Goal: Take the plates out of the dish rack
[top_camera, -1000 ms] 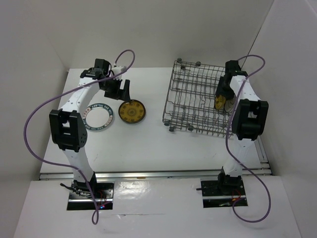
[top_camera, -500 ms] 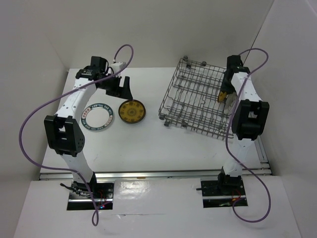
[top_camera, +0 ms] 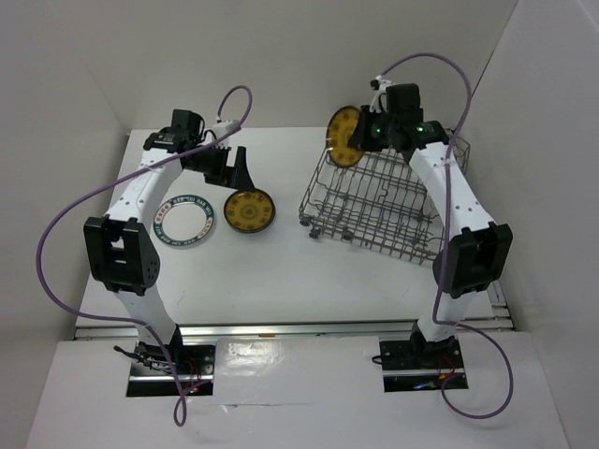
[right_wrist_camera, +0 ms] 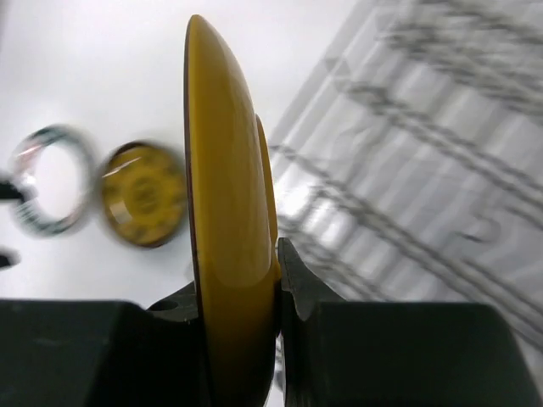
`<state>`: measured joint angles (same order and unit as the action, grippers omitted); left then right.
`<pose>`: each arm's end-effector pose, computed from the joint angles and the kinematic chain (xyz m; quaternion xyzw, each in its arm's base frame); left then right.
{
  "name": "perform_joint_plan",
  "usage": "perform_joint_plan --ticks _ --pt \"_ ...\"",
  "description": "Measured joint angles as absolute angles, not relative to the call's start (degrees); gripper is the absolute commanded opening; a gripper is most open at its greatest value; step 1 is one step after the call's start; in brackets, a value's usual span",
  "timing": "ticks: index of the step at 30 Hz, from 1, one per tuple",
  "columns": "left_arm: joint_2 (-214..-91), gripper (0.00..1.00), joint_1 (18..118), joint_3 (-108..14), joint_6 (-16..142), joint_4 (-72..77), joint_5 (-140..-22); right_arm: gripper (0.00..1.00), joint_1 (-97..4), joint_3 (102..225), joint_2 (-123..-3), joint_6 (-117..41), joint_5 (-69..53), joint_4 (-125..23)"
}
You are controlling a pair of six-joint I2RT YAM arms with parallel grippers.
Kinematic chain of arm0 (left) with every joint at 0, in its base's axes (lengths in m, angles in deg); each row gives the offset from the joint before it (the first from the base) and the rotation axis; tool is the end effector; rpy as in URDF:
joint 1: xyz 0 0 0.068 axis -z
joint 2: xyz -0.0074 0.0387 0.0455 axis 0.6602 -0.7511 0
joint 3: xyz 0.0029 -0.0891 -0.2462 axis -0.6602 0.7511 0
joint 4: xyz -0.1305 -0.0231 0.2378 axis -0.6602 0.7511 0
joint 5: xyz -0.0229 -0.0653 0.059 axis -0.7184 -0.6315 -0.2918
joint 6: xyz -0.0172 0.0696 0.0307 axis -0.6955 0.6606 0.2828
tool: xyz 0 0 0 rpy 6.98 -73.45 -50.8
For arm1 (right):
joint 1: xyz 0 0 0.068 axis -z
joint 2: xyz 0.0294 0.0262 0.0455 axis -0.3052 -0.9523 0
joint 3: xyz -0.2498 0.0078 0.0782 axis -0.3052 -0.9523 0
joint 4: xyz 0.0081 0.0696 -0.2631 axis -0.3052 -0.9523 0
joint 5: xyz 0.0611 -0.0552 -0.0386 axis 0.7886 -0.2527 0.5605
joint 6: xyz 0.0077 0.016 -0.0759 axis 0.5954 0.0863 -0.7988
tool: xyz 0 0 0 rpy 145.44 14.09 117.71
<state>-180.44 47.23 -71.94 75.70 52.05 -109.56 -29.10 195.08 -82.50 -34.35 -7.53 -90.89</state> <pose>0.4092 -0.0825 0.2887 0.1554 0.8934 -0.3111 0.2843 0.4199 0.0933 0.3717 -0.0382 0.8815 0.1471 0.4470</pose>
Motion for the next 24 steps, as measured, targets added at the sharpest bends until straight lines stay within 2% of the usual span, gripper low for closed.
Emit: perform_joint_plan --ticks 5,10,17,22,24 --pt "-180.44 1.00 44.87 -71.83 75.18 51.59 -113.34 0.00 -30.92 185.22 -83.92 -29.65 11.87 -82.10" --pt "-180.35 1.00 41.52 -70.24 73.91 50.61 -116.00 0.00 -32.75 181.09 -88.43 -25.94 23.57 -73.66" --pt "-180.35 1.00 39.97 -69.15 72.60 50.17 -117.36 0.00 -38.78 179.82 -92.95 -21.15 33.93 -62.95" --pt "-180.55 1.00 39.97 -68.56 72.40 49.85 -119.13 0.00 -42.06 181.57 -98.55 -18.81 37.08 -59.59" --pt "-180.72 0.96 39.97 -68.45 72.40 49.60 -119.63 0.00 -43.03 181.83 -100.47 -17.87 38.02 -58.60"
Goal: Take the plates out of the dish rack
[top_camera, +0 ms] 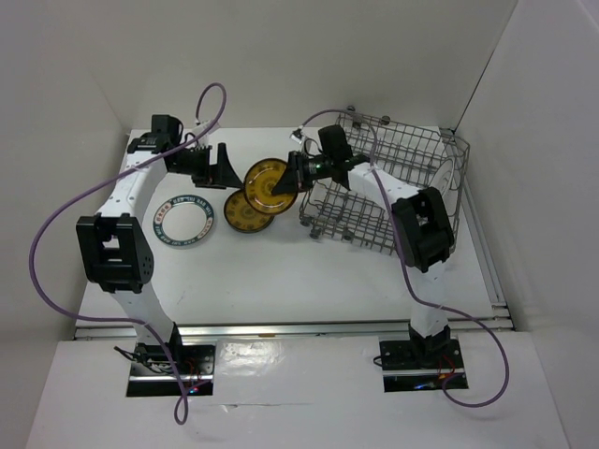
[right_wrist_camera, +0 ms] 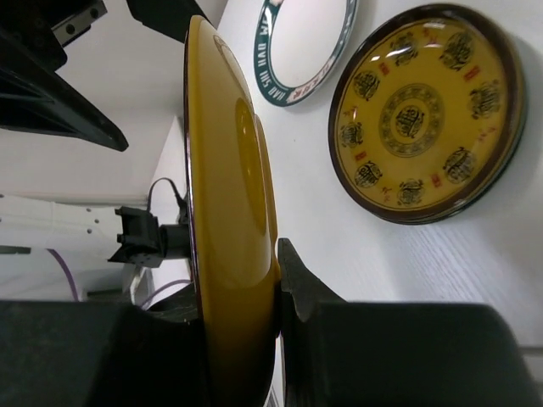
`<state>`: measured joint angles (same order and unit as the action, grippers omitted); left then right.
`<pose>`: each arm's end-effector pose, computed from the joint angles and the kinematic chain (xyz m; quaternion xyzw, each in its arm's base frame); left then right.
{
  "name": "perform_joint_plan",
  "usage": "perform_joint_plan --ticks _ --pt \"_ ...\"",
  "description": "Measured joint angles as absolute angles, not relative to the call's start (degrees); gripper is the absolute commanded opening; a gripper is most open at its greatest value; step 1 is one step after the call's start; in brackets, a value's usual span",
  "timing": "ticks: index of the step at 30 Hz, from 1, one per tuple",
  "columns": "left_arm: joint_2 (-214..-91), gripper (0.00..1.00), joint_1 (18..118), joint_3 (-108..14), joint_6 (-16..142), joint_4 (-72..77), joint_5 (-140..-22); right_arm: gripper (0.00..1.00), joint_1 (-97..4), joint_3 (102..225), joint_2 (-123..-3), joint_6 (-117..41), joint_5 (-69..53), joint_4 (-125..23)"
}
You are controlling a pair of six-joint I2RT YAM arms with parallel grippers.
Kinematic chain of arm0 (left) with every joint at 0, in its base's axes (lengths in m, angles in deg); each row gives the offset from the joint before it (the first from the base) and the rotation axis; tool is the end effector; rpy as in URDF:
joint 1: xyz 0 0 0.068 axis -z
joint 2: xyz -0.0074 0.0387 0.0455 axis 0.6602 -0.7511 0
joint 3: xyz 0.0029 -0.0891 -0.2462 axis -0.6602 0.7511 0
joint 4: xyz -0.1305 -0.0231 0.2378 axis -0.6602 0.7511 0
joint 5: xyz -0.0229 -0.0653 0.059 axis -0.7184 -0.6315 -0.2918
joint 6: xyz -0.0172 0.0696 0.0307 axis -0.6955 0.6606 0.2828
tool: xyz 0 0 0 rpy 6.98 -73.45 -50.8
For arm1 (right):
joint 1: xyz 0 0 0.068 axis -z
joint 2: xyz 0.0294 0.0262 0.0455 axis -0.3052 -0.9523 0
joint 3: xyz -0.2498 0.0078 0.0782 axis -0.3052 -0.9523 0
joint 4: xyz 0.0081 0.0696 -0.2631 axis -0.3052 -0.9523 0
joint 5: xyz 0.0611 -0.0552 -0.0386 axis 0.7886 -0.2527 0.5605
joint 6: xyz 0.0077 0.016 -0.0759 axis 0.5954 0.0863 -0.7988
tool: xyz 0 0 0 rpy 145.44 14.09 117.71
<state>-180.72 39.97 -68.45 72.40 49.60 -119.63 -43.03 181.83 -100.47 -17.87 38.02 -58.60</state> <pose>0.4124 -0.0389 0.2758 0.0946 0.8780 -0.3804 0.2746 0.4239 0.2590 0.2204 -0.2019 0.7890 0.5416 0.2083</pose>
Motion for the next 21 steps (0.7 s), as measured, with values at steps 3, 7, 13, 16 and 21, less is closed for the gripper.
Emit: perform_joint_plan --ticks 3,7,13,16,21 --pt "-180.96 0.88 39.97 -67.62 72.20 49.28 -120.13 0.00 -44.07 181.86 -102.17 -16.41 39.26 -56.88" --pt "-181.92 0.87 40.12 -66.17 72.14 49.21 -120.46 0.00 -45.21 182.53 -102.98 -15.32 40.79 -54.73" --pt "-183.85 0.65 40.14 -66.04 71.20 49.04 -120.55 0.00 -45.93 183.54 -103.27 -13.85 42.28 -51.39" --pt "-183.85 0.50 40.23 -65.89 70.89 48.82 -122.45 0.00 -46.24 183.54 -103.86 -12.69 42.69 -50.19" --pt "-183.85 0.15 40.34 -65.69 71.13 48.82 -126.06 0.00 -46.68 183.67 -105.39 -11.49 43.98 -48.85"
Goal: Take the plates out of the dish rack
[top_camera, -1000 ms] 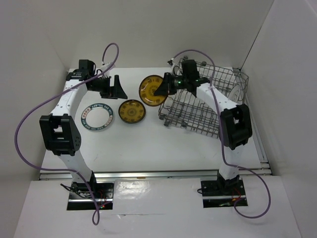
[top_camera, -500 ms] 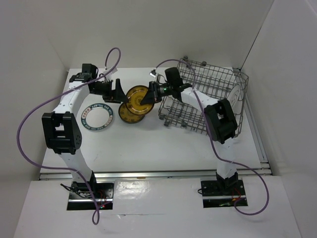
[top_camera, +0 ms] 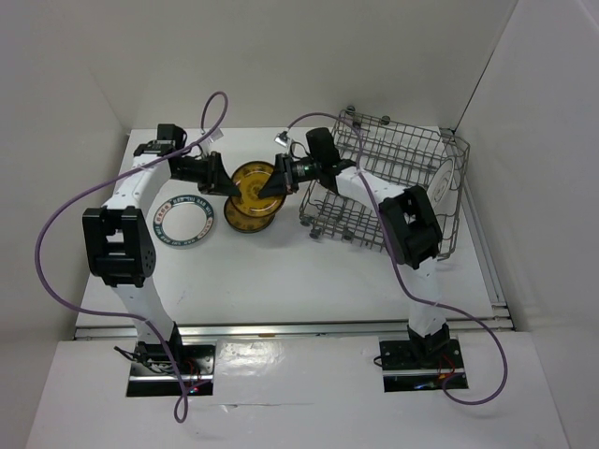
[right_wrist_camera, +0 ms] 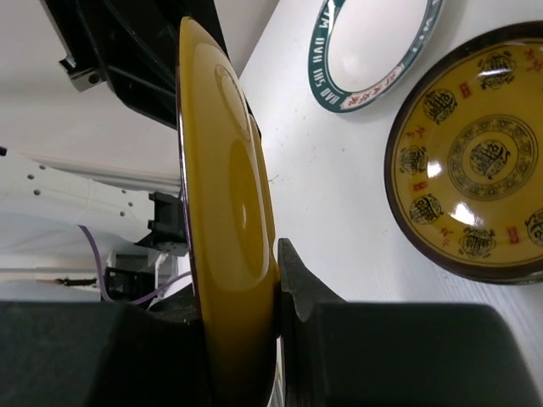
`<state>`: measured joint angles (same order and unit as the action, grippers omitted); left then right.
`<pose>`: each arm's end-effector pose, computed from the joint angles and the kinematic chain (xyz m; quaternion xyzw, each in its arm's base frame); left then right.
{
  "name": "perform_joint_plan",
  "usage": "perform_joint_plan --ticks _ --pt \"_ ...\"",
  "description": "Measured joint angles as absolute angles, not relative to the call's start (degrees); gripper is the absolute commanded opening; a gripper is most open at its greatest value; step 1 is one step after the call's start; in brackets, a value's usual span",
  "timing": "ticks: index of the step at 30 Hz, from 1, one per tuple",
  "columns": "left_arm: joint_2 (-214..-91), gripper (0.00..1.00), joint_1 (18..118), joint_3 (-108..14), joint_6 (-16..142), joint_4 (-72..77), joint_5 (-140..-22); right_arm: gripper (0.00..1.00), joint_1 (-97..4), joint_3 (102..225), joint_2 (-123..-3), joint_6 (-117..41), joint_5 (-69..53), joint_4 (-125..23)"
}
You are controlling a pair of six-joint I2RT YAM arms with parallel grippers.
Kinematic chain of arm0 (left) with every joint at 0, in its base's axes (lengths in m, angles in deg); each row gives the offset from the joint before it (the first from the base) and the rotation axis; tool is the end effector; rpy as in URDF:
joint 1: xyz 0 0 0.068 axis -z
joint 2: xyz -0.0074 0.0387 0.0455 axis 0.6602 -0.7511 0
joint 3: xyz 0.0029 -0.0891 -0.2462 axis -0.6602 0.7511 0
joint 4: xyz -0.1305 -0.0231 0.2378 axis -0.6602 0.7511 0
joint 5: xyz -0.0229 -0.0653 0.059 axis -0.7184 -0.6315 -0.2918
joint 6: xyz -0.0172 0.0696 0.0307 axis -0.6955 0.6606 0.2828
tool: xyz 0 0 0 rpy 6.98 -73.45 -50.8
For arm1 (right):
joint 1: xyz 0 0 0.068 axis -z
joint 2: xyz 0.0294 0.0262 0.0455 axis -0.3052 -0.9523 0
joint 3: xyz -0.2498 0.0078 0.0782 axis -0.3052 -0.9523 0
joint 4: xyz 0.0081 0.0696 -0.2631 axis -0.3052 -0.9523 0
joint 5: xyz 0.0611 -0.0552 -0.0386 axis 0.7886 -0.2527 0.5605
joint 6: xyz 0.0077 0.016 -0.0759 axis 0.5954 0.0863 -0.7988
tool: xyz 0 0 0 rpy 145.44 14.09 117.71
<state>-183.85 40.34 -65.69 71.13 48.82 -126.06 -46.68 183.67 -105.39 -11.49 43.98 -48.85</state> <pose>0.4138 -0.0464 0.2443 0.0842 0.8672 -0.4374 0.2227 0.4194 0.2970 0.2095 -0.2315 0.7485 0.5965 0.1743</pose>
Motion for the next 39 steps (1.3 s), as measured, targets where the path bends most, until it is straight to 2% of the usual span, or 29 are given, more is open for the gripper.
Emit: perform_joint_plan --ticks 1,2,4,7,8,11,15,19,26,35,38,39 --pt "-183.85 0.08 40.30 -65.52 71.11 49.01 -126.95 0.00 -46.59 183.78 -105.63 -11.47 44.42 -48.64" --pt "-183.85 0.08 39.95 -65.32 71.29 48.95 -127.98 0.00 -46.57 184.04 -105.87 -11.27 44.99 -48.33" --pt "-183.85 0.00 39.60 -65.15 71.35 49.06 -129.01 0.00 -46.63 184.65 -106.11 -11.18 45.53 -48.26" --pt "-183.85 0.00 39.31 -65.15 71.59 48.88 -130.19 0.00 -46.61 185.72 -106.35 -11.18 45.99 -48.57" --pt "-183.85 0.00 39.23 -65.15 71.59 48.80 -130.39 0.05 -46.61 186.03 -106.52 -11.18 46.08 -48.68" --pt "-183.85 0.00 39.10 -65.15 71.53 48.75 -130.12 0.50 -46.61 186.86 -107.29 -11.01 46.61 -49.05" --pt "-183.85 0.00 39.58 -64.99 70.98 49.01 -127.33 0.81 -46.61 187.54 -107.49 -11.49 45.75 -50.25" --pt "-183.82 0.00 39.58 -64.95 69.80 48.93 -123.33 1.00 -45.74 187.80 -107.27 -13.02 42.45 -53.25" --pt "-185.38 0.00 37.61 -65.41 68.99 48.99 -117.69 1.00 -42.17 187.80 -103.22 -17.70 30.78 -62.19" --pt "-197.03 0.00 38.29 -69.74 68.40 51.00 -110.82 1.00 -39.92 191.93 -93.93 -23.49 19.22 -70.89" --pt "-197.83 0.24 39.23 -70.19 68.34 51.92 -109.84 1.00 -38.94 192.72 -90.68 -24.36 17.25 -73.90" --pt "-197.92 0.41 39.31 -70.61 68.34 52.18 -109.75 1.00 -38.11 192.74 -89.56 -24.58 16.53 -75.17"
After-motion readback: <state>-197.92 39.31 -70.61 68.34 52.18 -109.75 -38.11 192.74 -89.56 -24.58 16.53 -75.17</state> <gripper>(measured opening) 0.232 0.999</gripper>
